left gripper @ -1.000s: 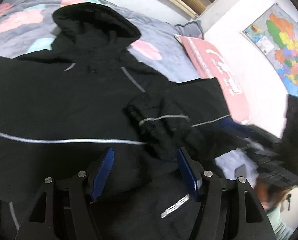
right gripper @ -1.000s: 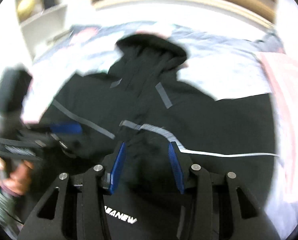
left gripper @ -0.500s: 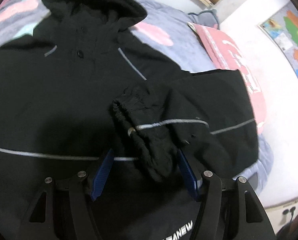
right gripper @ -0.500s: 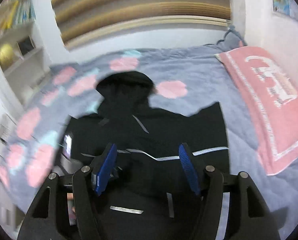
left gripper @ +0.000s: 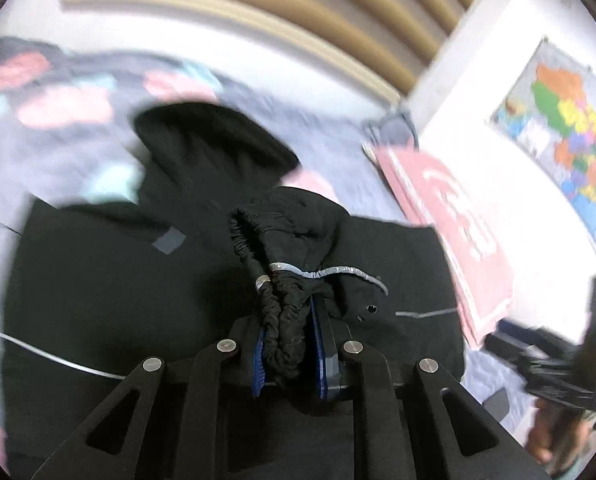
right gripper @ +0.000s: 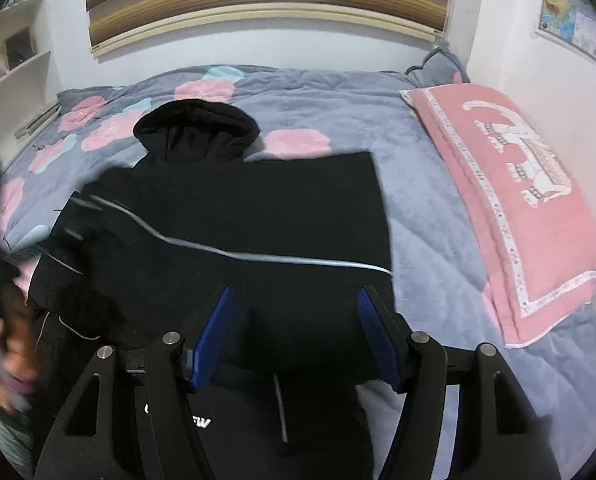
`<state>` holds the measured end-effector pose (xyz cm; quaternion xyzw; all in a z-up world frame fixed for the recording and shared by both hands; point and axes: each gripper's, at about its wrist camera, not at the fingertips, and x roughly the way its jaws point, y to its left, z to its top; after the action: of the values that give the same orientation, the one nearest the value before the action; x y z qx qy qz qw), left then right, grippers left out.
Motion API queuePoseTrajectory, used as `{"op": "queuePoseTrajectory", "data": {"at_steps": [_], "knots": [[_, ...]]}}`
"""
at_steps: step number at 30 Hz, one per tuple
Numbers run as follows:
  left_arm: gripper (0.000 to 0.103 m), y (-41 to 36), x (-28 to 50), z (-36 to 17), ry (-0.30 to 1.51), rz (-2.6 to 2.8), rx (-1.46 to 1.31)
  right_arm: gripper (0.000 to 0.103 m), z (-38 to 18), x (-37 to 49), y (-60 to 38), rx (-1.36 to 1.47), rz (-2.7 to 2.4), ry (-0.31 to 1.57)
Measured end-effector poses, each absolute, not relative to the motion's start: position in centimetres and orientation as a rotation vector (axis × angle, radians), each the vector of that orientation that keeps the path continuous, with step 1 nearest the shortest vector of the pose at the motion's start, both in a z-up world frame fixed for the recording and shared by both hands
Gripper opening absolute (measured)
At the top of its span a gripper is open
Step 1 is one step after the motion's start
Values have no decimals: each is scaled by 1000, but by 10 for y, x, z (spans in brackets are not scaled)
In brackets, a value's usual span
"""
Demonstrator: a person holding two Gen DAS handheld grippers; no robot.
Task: Fold large clothes
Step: 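Release the sleeves onto the jacket body and open both grippers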
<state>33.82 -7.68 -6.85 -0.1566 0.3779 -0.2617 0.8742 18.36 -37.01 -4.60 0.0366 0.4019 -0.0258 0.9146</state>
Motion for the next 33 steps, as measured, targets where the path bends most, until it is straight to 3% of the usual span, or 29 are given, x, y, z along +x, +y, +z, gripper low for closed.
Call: {"op": "queuePoseTrajectory", "data": {"at_steps": [5, 11, 15, 17, 20, 24, 28, 30, 33], "knots": [[19, 12, 329, -62, 785, -449, -310, 68, -78, 213, -339, 70, 30, 872], [23, 54, 341, -165, 1113, -344, -352, 67, -151, 257, -301, 51, 44, 986], [25, 75, 339, -175, 1083, -412, -496, 68, -167, 267, -286, -45, -2, 1013], [33, 80, 330, -152, 1016, -391, -460, 68, -159, 268, -291, -37, 19, 1036], [64, 78, 315, -108, 872, -329, -371, 68, -135, 264, -306, 48, 48, 985], [64, 50, 324, -99, 882, -469, -395, 68, -114, 265, -314, 117, 63, 891], [64, 5, 339, -140, 976, -427, -269, 68, -145, 280, -305, 67, 21, 972], [59, -3, 353, -174, 1060, -354, -212, 68, -166, 284, -303, 18, 0, 999], [48, 7, 360, -182, 1086, -333, -260, 68, -171, 284, -305, 28, 17, 1000]]}}
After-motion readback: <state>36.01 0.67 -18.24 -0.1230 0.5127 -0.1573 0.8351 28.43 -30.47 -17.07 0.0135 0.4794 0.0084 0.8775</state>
